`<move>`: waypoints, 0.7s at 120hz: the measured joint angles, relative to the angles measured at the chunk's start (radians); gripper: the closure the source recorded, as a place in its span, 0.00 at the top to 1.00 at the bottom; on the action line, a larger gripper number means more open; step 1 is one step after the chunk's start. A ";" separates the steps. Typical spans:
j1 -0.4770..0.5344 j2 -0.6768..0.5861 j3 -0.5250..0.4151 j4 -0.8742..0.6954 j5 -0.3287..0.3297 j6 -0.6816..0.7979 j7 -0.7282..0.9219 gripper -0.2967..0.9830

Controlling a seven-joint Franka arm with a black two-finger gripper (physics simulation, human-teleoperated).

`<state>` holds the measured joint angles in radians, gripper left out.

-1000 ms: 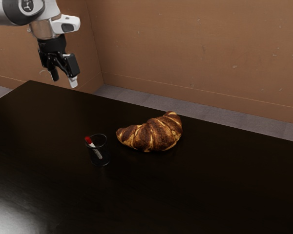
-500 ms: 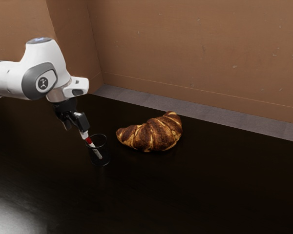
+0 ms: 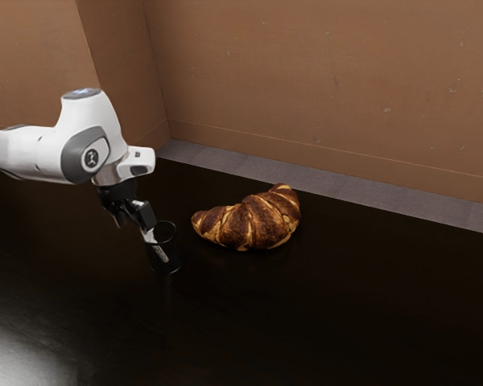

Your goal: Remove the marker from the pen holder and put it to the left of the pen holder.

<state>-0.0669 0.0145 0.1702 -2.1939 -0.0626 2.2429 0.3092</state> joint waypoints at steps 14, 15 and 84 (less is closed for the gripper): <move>0.015 0.040 0.000 0.026 -0.008 0.011 0.009 0.77; 0.016 0.042 0.000 0.027 -0.009 0.011 0.010 0.77; -0.003 0.080 0.000 0.035 -0.062 0.051 0.057 0.32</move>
<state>-0.0694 0.0941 0.1699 -2.1586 -0.1243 2.2934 0.3666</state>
